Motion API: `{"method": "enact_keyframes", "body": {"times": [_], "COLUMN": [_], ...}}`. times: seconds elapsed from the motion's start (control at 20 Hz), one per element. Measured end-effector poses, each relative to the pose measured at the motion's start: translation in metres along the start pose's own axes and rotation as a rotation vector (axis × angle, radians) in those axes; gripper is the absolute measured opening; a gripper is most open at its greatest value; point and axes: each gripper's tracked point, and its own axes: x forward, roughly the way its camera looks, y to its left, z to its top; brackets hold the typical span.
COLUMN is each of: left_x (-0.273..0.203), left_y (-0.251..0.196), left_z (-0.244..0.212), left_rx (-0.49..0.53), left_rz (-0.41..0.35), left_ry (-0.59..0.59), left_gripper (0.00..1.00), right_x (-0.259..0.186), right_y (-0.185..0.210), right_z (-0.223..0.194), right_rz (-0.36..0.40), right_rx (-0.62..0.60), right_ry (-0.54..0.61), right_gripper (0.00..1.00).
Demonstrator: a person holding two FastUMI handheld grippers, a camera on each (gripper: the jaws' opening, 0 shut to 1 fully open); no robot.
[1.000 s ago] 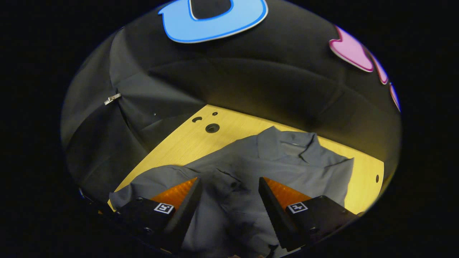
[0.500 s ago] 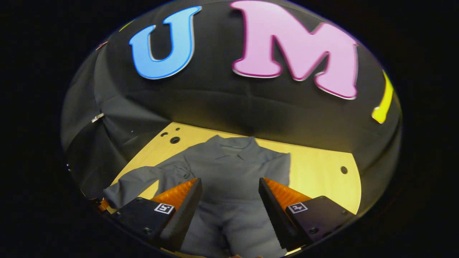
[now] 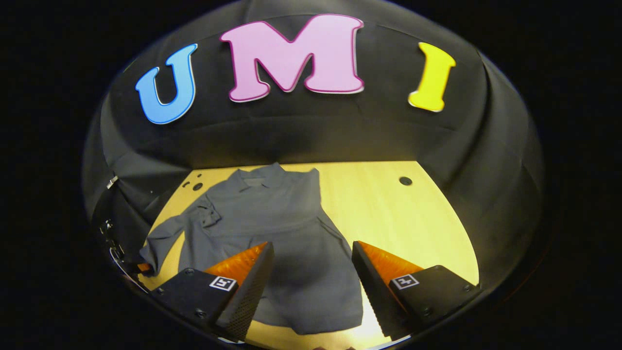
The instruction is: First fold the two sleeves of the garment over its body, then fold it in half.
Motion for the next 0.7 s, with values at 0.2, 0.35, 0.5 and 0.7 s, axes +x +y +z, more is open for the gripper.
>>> {"method": "enact_keyframes", "body": {"times": [0.2, 0.35, 0.5, 0.7], "left_x": [0.001, 0.001, 0.001, -0.001], "left_y": [-0.007, -0.014, -0.028, -0.031], "left_z": [-0.002, -0.003, -0.002, 0.005], "left_rx": [-0.020, -0.042, 0.026, 0.032], "left_rz": [-0.016, -0.014, -0.022, 0.007], "left_ry": [0.006, -0.001, -0.012, -0.034], "left_gripper": [0.89, 0.80, 0.43, 0.07], "right_x": [-0.003, 0.004, 0.011, 0.017], "right_y": [-0.030, -0.032, -0.023, -0.018], "right_z": [-0.034, -0.036, -0.033, -0.035], "right_rz": [-0.041, -0.024, 0.020, 0.057], "right_rx": [0.015, 0.061, 0.053, 0.042], "right_ry": [0.052, 0.065, 0.074, 0.086], "right_gripper": [1.00, 1.00, 1.00, 1.00]}}
